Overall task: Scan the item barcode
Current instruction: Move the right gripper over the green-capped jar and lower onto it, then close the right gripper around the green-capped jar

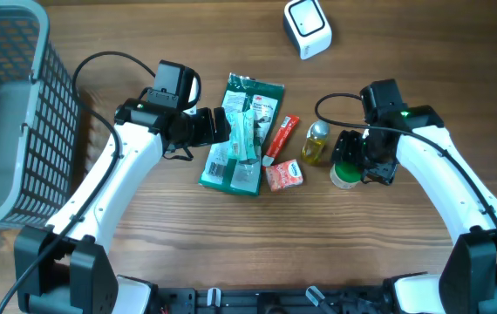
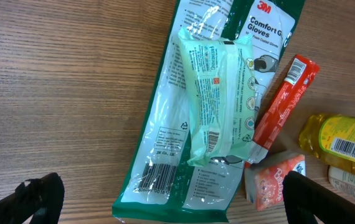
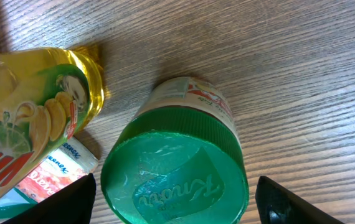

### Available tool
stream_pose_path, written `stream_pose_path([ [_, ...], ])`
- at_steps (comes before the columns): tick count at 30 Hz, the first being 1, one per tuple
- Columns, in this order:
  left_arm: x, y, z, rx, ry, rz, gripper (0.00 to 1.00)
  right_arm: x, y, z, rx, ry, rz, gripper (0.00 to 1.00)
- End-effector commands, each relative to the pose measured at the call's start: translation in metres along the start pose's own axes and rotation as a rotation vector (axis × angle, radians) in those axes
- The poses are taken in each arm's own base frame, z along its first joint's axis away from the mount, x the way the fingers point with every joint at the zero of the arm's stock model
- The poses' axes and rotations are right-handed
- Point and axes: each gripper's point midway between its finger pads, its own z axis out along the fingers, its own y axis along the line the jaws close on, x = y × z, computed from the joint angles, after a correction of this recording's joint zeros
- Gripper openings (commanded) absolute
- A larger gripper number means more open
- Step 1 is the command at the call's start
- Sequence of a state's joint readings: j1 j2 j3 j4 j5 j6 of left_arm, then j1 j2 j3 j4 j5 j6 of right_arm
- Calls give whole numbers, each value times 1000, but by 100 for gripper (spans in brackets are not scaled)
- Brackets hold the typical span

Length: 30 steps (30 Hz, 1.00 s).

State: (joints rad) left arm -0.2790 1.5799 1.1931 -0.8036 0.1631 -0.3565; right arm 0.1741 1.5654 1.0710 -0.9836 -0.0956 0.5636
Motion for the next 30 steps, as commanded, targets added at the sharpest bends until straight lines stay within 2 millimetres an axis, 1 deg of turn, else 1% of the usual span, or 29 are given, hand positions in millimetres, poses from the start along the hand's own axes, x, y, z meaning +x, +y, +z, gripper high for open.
stream_pose_path([
  [1,-2,-1,0,8,-1,7,100,4,-6,5,31,11,16,74],
  [4,-2,-1,0,8,-1,8,100,8,-10,9,42,23,13,75],
  [9,-2,-1,0,8,-1,7,100,7,-25,8,121,5,12,74],
  [15,-2,-1,0,8,0,8,100,8,-27,8,130,12,-21,71],
  [17,-2,-1,0,8,-1,8,100,9,-27,6,132,21,-62,71],
  [20,-2,-1,0,8,-1,8,100,5,-32,-4,159,15,-58,71],
  [22,-2,-1,0,8,-1,8,100,3,-31,-5,156,12,-55,71],
  [23,-2,-1,0,8,-1,7,100,4,-32,-5,158,14,-56,73],
  [24,-2,-1,0,8,-1,7,100,4,-32,-5,157,15,-66,80],
  [25,-2,-1,0,8,-1,8,100,4,-31,-5,152,17,-81,96],
  [26,-2,-1,0,8,-1,8,100,3,-31,-5,152,16,-84,100],
  [30,-2,-1,0,8,-1,7,100,0,-28,-6,141,5,-130,100],
])
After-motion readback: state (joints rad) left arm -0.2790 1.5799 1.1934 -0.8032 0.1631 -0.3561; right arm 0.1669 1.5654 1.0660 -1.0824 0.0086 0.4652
